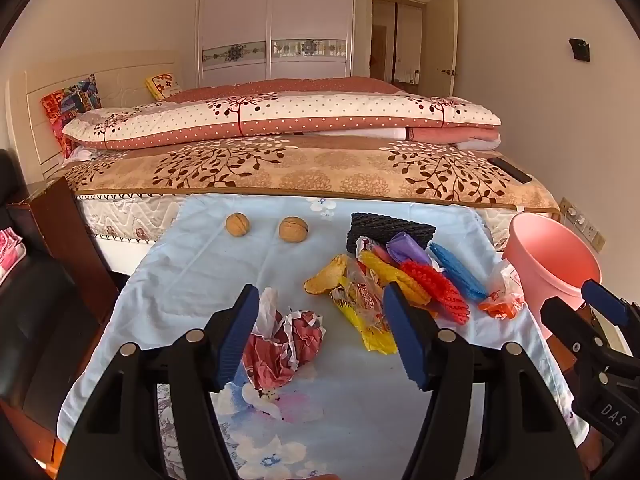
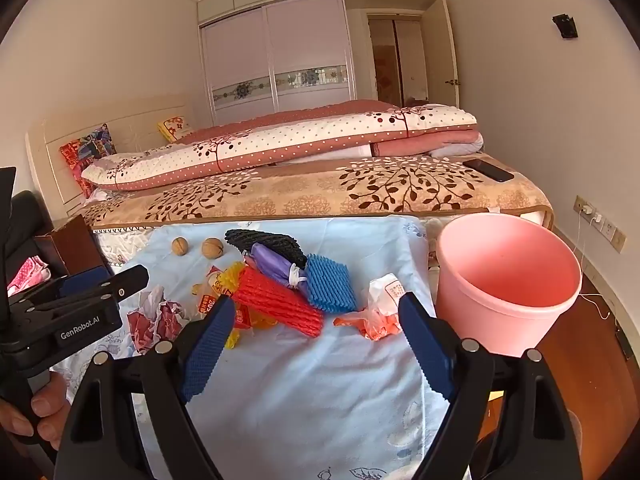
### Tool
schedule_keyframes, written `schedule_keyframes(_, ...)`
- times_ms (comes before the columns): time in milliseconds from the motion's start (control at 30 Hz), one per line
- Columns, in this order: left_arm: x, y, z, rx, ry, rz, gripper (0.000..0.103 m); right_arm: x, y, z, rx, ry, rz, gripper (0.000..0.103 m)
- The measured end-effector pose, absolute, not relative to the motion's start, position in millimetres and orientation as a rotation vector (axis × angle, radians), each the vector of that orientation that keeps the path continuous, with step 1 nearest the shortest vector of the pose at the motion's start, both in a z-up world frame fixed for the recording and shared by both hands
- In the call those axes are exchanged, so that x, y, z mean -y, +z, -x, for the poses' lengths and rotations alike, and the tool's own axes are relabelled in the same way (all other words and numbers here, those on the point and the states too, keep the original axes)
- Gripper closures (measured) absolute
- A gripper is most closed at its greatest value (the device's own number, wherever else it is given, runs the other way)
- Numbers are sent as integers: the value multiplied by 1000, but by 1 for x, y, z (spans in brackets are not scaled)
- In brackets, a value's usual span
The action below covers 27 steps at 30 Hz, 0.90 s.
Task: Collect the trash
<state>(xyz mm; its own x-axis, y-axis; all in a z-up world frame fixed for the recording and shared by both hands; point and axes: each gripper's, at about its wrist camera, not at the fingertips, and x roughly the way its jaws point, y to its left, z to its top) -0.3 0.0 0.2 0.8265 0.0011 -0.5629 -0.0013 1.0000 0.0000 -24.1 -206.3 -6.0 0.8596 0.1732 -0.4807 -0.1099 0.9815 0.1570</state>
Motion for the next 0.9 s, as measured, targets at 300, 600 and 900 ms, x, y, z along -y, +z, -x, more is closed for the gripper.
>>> schedule_keyframes(300,2,9,-1,-598,4,16,38,207,-4,25,-507,141,-111,21)
schedule_keyframes(600,3,9,0,-592,-5,25,38,208,-2,25,-496,131,-106,21)
schedule_keyframes(900,3,12,0,-593,-13,41,38,206,-3,25,-493,128,-101,21)
